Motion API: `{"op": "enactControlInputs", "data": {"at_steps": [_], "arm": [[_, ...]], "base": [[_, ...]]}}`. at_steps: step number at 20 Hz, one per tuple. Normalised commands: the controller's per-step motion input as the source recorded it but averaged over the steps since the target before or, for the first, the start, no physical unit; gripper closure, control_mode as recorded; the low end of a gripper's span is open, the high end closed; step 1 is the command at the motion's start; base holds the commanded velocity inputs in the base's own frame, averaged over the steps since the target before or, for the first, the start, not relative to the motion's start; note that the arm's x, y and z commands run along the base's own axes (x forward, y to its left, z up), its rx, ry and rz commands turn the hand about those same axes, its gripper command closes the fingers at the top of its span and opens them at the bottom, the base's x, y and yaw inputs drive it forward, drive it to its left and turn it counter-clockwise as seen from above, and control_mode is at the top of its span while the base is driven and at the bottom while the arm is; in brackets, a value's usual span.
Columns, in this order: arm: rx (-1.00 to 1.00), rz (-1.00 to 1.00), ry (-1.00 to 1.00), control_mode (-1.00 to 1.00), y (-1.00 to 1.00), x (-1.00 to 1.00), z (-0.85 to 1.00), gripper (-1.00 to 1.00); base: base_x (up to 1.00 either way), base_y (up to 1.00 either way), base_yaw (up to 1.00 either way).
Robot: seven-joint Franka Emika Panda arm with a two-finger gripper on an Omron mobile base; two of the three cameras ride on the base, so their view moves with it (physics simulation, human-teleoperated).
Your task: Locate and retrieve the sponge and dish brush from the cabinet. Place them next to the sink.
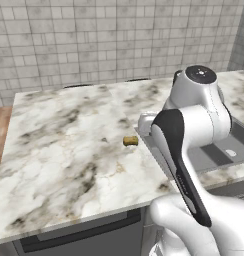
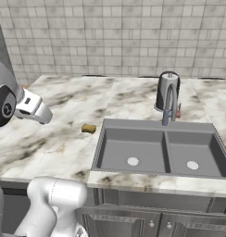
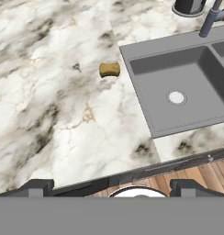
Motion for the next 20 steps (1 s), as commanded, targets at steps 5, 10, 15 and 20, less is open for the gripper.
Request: {"op": "enactControlInputs", "data": {"at_steps": [5, 10, 15, 20], "arm": [[0.00, 0.00, 0.00, 1.00, 0.00, -0.02, 0.00, -1.00], [0.00, 0.00, 0.00, 1.00, 0.00, 0.00, 0.00, -1.00], [0.00, 0.00, 0.00, 1.00, 0.00, 0.00, 0.00, -1.00], [0.00, 0.00, 0.00, 1.00, 0.00, 0.00, 0.00, -1.00]], "base": [[-0.01, 0.00, 0.00], [-0.26, -0.01, -0.15], [-0.27, -0.07, -0.25], [-0.05, -0.05, -0.43]]}}
